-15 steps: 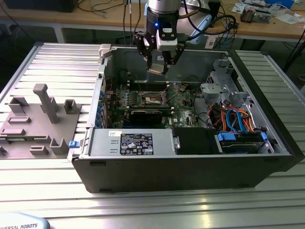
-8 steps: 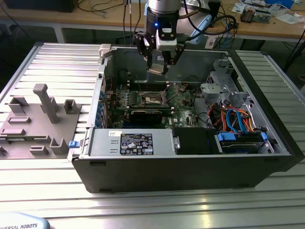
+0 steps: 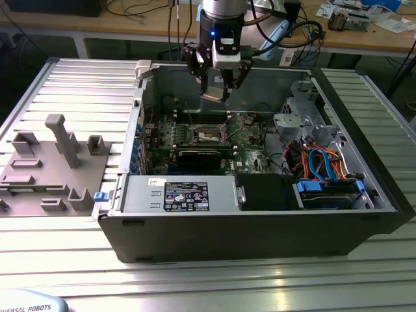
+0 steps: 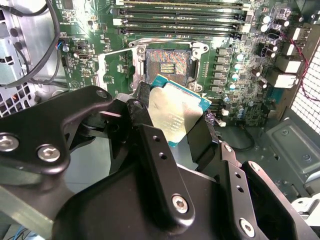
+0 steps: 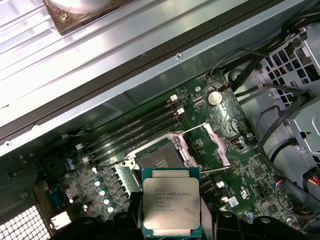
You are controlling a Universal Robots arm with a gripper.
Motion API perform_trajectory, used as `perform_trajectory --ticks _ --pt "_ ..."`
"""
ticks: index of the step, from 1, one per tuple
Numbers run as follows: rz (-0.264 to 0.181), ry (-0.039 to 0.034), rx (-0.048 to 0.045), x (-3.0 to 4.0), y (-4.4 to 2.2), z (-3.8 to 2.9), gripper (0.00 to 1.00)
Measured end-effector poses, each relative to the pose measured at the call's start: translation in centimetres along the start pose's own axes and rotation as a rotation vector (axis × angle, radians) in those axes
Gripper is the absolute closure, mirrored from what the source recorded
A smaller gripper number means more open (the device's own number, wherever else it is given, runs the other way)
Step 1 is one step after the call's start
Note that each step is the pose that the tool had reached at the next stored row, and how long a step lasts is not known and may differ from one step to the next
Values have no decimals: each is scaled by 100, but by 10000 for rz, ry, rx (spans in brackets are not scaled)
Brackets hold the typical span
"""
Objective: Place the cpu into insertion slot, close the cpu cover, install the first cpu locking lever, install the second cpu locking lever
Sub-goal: 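Place the cpu into insertion slot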
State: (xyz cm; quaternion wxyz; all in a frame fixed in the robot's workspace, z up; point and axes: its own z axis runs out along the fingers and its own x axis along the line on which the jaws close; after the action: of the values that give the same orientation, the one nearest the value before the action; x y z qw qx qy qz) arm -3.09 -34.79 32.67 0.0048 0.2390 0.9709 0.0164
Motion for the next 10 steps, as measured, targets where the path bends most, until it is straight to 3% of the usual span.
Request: perform_trajectory --ticks 10 --pt "104 -4 1 0 0 0 46"
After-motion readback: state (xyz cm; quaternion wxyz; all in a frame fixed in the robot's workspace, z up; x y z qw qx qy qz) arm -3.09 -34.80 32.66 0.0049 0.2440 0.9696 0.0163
